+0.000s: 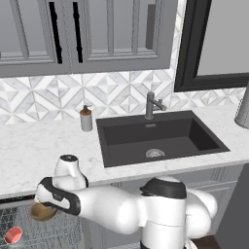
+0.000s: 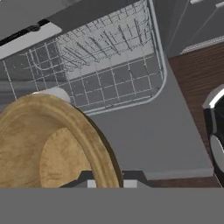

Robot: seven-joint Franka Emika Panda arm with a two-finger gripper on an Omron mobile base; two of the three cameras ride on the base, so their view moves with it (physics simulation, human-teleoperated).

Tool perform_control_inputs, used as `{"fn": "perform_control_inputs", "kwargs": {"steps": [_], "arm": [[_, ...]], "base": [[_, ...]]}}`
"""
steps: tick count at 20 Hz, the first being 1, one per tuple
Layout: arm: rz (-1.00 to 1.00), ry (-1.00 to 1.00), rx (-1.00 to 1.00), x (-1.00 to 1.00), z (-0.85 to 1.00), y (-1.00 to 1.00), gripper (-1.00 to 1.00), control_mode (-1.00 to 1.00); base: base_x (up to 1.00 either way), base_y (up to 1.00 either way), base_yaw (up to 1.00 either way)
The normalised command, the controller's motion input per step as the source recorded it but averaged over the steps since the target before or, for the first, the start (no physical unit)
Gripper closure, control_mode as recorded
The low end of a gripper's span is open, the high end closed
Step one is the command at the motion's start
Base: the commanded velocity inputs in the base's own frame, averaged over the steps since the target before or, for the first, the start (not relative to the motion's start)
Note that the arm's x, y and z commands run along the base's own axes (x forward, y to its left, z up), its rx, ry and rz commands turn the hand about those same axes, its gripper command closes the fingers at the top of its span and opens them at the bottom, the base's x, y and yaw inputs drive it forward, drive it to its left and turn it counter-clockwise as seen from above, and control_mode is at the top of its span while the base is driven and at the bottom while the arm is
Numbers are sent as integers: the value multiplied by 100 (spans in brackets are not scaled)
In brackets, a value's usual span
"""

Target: Pick up the cup and bowl from the counter, place them in the dishwasher, and close the dishwasher door.

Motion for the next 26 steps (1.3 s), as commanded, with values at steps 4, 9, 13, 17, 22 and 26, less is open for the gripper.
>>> {"fn": "perform_control_inputs", "kwargs": {"steps": [4, 9, 13, 17, 22, 26], "arm": [[0, 0, -1, 5, -70, 0, 100, -100], [0, 0, -3, 0, -46, 4, 100, -100], [0, 0, -4, 1, -2, 23, 100, -100], [-2, 0, -5, 22, -6, 42, 100, -100], [-2, 0, -4, 6, -28, 10, 100, -100], [-1, -2, -3, 0, -34, 0, 100, -100]], "base": [[0, 0, 0], [0, 0, 0], [0, 0, 0], [0, 0, 0], [0, 0, 0], [0, 0, 0]]}}
